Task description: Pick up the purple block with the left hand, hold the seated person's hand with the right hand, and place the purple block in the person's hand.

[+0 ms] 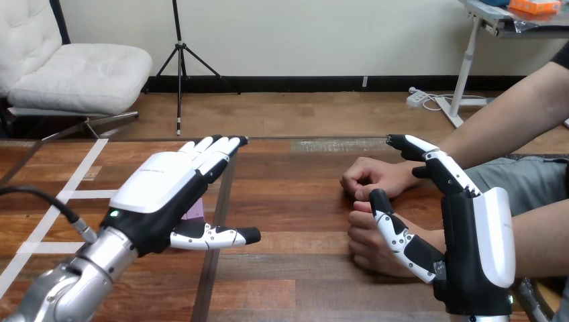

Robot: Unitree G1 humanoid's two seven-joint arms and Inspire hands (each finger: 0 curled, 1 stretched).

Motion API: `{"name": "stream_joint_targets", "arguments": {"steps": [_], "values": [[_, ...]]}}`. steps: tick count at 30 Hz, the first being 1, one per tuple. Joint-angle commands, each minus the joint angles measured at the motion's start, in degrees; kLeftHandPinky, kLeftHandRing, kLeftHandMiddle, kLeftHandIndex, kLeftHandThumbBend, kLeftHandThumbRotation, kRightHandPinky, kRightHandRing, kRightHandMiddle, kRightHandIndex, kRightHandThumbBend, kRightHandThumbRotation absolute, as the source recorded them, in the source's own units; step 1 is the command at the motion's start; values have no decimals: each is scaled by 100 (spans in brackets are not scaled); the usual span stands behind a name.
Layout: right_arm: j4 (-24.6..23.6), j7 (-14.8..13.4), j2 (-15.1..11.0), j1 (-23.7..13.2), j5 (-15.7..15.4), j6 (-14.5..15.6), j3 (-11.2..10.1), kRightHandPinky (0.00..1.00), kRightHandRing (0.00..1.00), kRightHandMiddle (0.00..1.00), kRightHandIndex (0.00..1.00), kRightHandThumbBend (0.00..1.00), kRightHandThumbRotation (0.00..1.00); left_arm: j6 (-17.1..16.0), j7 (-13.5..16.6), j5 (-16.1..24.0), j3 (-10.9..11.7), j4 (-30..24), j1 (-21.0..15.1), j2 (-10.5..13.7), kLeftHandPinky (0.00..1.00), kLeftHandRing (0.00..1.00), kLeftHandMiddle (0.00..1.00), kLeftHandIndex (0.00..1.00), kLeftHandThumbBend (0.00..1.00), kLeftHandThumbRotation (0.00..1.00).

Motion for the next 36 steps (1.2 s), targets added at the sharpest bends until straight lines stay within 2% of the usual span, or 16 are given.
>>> {"name": "stream_joint_targets", "arguments": {"steps": [1, 6, 11, 36], "values": [[2, -3, -38, -292, 34, -9, -118, 66, 74, 76, 75, 36, 16, 187, -65, 34, -145, 33, -445, 216, 100, 100, 100, 100, 76, 73], [24, 3, -62, -307, 32, -38, -129, 66, 74, 76, 75, 36, 16, 365, -234, -7, -242, 59, -522, 251, 100, 100, 100, 100, 76, 73], [32, 18, -60, -316, 38, -30, -134, 65, 74, 77, 75, 36, 16, 450, -264, -9, -330, 184, -624, 271, 100, 100, 99, 100, 77, 72], [17, 96, -86, -350, 36, -5, -170, 65, 74, 76, 75, 37, 16, 637, 182, 257, -819, 1052, -1117, 339, 100, 99, 99, 100, 72, 70]]}}
